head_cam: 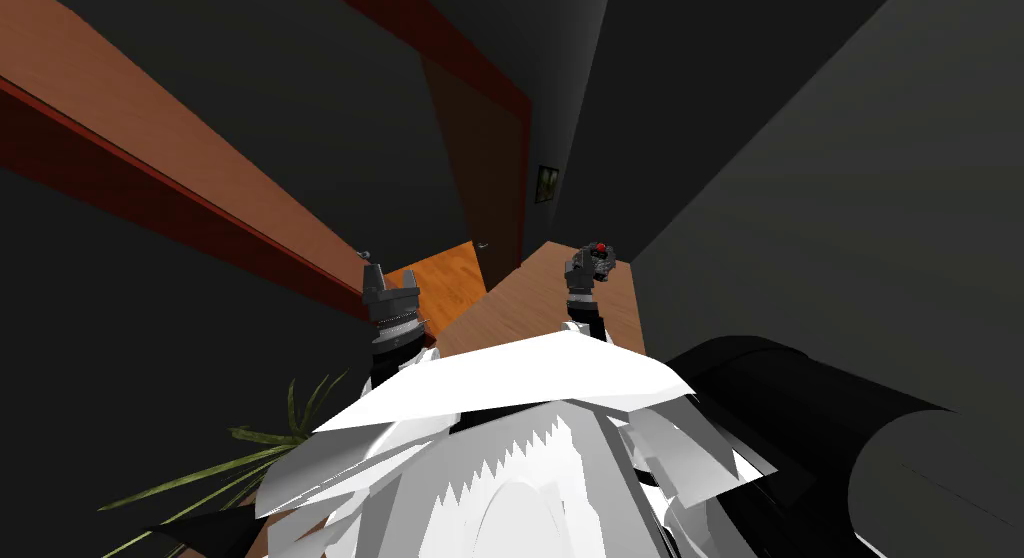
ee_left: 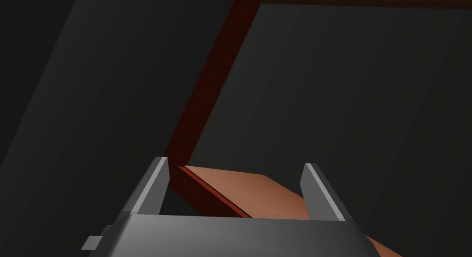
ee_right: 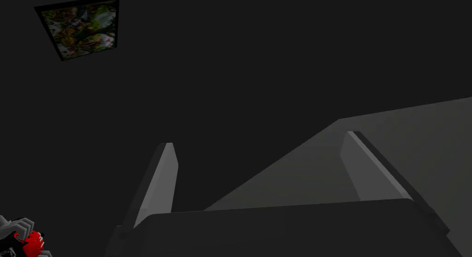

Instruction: Push the door open

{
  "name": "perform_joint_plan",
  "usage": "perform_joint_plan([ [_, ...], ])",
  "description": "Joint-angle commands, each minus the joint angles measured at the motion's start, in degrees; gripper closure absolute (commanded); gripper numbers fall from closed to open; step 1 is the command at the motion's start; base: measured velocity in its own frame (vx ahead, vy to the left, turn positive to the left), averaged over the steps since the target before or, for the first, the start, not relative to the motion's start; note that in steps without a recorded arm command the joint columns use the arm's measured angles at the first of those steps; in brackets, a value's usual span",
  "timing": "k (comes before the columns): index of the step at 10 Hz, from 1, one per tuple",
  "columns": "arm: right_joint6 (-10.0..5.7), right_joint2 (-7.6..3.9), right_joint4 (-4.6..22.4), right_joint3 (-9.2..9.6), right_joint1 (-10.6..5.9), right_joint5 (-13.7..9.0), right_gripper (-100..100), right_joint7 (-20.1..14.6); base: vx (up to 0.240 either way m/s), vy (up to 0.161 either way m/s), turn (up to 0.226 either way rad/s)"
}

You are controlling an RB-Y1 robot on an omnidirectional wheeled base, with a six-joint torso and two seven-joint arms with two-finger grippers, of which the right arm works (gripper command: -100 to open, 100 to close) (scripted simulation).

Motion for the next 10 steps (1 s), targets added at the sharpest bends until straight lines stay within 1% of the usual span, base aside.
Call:
perform_joint_plan([
  [1,-0.36,-0.54,1.88,0.07,-0.79,-0.07,-100,-0.08,0.091,0.072,0.133],
  [2,-0.49,-0.70,2.54,0.09,-1.07,-0.09,-100,-0.11,0.080,-0.031,0.093],
  [4,-1.04,-1.38,5.39,0.20,-2.27,-0.20,-100,-0.23,0.082,-0.054,0.124],
  [5,-1.22,-1.58,6.33,0.23,-2.67,-0.24,-100,-0.27,0.108,-0.041,0.098],
  [6,-1.59,-1.97,8.21,0.30,-3.46,-0.31,-100,-0.35,0.120,-0.039,0.129],
  [10,-2.45,-2.78,12.72,0.46,-5.36,-0.48,-100,-0.54,0.086,-0.015,0.106],
])
